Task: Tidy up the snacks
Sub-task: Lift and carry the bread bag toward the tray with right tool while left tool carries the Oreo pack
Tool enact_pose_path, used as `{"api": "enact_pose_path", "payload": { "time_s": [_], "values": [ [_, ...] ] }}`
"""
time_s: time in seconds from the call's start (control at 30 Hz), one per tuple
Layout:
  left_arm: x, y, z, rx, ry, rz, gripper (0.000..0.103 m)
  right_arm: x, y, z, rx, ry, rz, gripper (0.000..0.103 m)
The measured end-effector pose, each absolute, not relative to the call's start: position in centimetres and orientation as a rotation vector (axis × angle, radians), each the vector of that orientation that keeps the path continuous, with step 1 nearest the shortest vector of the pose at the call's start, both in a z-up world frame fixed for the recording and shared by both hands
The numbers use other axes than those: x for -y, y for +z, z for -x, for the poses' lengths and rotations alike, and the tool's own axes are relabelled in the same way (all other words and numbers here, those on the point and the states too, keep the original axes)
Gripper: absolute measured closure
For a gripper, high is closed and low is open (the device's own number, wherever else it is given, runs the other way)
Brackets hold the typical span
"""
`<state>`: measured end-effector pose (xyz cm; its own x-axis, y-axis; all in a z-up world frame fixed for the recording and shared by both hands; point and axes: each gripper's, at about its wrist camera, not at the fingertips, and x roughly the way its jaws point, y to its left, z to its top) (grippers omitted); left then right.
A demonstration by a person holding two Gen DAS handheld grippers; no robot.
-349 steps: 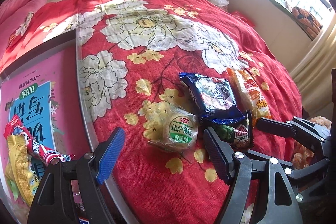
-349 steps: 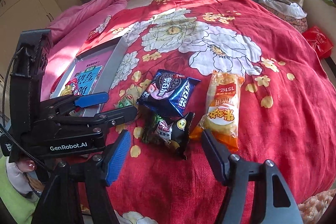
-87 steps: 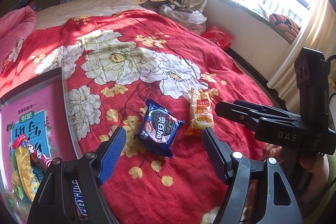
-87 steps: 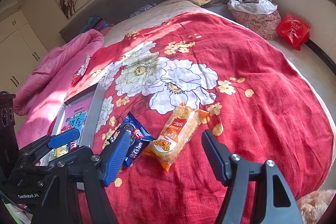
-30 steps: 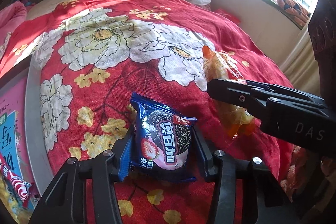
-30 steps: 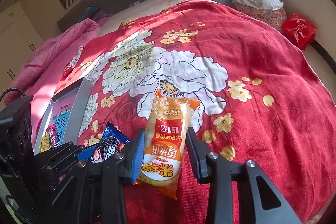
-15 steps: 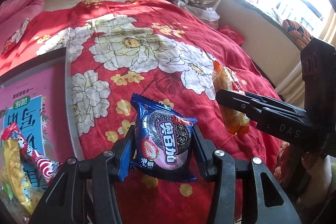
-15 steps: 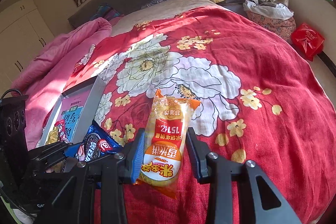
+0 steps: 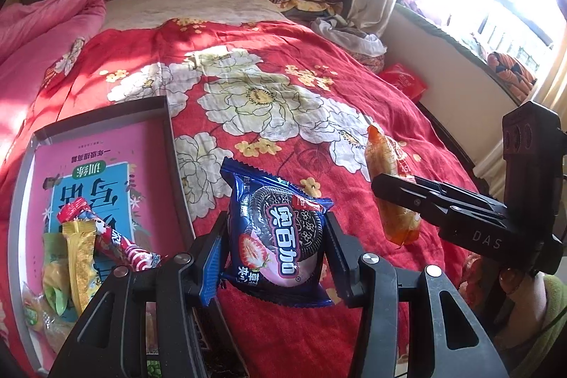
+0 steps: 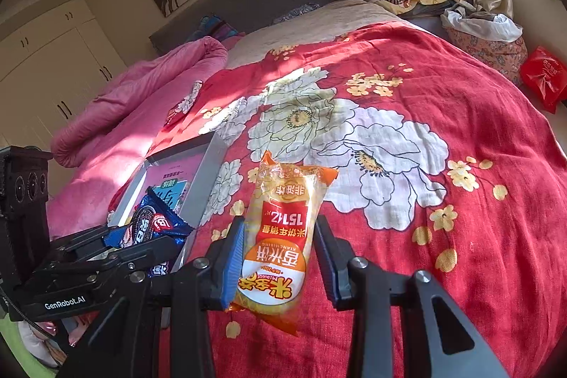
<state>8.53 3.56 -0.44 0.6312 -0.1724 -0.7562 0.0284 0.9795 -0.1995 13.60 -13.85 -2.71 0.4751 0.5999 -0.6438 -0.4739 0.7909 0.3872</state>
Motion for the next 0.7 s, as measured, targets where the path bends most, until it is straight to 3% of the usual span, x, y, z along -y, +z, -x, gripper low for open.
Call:
{"api": "enact_pose_path", "payload": {
  "time_s": [0.7],
  "values": [
    [-8.9,2.6,-4.9,-0.811,-0.001,0.229,0.051,9.9,-1.6,-9.7,-0.803,0.790,-0.046,0.064]
  ]
}}
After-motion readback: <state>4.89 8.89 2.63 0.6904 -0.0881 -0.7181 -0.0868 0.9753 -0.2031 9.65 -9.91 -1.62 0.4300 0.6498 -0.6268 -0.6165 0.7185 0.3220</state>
